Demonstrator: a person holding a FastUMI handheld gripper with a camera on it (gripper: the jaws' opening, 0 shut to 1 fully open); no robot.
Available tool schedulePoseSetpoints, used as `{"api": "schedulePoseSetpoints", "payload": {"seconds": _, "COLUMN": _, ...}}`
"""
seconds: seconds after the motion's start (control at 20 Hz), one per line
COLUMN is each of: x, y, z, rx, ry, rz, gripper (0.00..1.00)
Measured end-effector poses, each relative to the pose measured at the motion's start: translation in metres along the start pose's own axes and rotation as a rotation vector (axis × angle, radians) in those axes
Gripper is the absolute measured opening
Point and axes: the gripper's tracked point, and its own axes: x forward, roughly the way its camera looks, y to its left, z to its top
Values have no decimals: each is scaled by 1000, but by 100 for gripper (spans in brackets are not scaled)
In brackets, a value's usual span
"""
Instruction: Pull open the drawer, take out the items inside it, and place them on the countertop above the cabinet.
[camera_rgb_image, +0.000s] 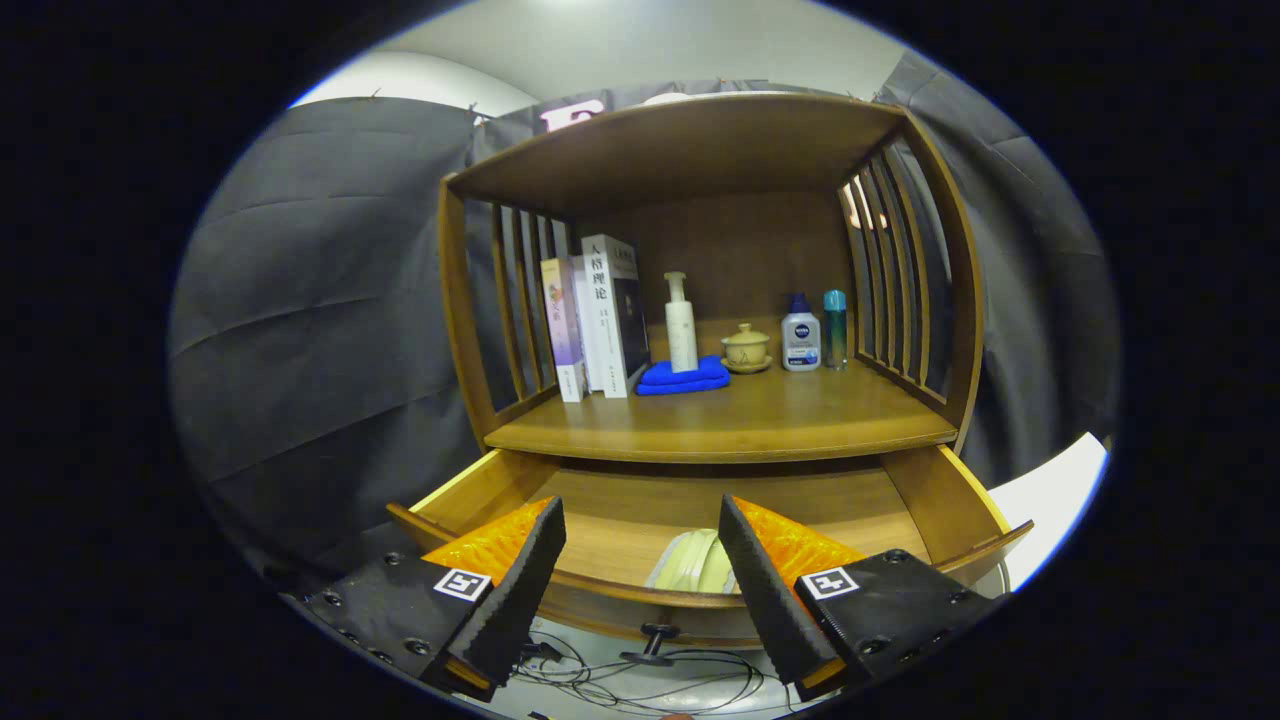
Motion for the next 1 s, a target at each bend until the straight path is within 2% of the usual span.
{"api": "schedulePoseSetpoints", "payload": {"seconds": 0.2, "x": 26, "y": -13, "z": -13, "rx": -41, "ry": 142, "rz": -30, "gripper": 97}}
{"api": "schedulePoseSetpoints", "payload": {"seconds": 0.85, "x": 88, "y": -32, "z": -62, "rx": -26, "ry": 441, "rz": -116, "gripper": 97}}
{"api": "schedulePoseSetpoints", "payload": {"seconds": 1.0, "x": 94, "y": -36, "z": -78, "rx": 14, "ry": 498, "rz": -130, "gripper": 97}}
